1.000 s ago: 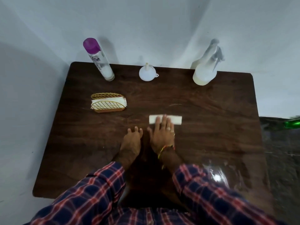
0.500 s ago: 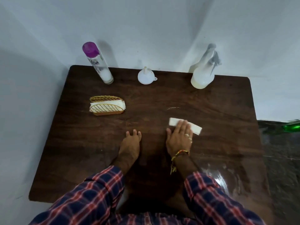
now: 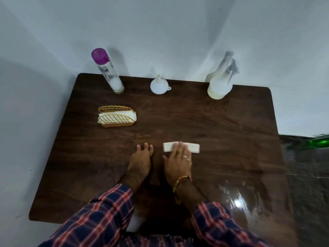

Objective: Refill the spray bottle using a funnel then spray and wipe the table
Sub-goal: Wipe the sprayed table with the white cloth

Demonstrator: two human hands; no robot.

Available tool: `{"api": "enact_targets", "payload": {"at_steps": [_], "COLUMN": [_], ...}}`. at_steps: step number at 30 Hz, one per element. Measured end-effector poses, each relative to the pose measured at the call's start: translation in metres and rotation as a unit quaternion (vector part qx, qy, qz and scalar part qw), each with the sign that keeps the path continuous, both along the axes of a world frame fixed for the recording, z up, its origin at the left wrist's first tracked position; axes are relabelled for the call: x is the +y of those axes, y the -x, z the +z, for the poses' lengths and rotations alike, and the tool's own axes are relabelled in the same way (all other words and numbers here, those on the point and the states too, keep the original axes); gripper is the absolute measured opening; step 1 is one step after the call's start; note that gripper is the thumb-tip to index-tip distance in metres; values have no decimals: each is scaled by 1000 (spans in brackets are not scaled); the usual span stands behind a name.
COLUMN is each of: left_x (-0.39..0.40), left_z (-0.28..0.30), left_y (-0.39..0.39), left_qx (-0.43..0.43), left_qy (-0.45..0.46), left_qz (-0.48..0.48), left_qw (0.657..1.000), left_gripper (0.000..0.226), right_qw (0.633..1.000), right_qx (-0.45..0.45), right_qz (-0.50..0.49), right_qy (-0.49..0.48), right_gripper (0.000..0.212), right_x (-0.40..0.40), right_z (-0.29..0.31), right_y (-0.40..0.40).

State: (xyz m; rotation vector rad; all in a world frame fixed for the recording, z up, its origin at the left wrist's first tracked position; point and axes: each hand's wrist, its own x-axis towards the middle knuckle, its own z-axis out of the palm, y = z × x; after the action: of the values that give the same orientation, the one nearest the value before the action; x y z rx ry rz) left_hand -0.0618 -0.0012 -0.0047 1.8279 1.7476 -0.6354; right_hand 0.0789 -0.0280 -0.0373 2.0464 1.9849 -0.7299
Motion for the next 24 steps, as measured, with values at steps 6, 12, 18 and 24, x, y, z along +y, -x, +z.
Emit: {"api": "enact_targets", "payload": {"at_steps": [6,12,18,24], "left_x": [-2,0,-3,-5], "left_z": [3,7,2,-1], "left_y": [-3,-2,-1,-5], "left_qx": [4,-3,-4,9], "left_qy": [-8,-6,-16,-20], "left_qz": [-3,-2,11,8], "left_qw": [1000,1000,1000,1000], "left_gripper": [69,68,71,70], "right_qw": [981,995,995,988], "right_qx": [-45,-31,-66,-70], "right_qz": [-182,32,5,-103], "right_qy": [-38,-94,-69,-96], "right_gripper": [72,72,69,68], "right_x": [73,29,-37,6], "right_z": [2,-5,0,1], "right_y": [-78,6,-47,-79]}}
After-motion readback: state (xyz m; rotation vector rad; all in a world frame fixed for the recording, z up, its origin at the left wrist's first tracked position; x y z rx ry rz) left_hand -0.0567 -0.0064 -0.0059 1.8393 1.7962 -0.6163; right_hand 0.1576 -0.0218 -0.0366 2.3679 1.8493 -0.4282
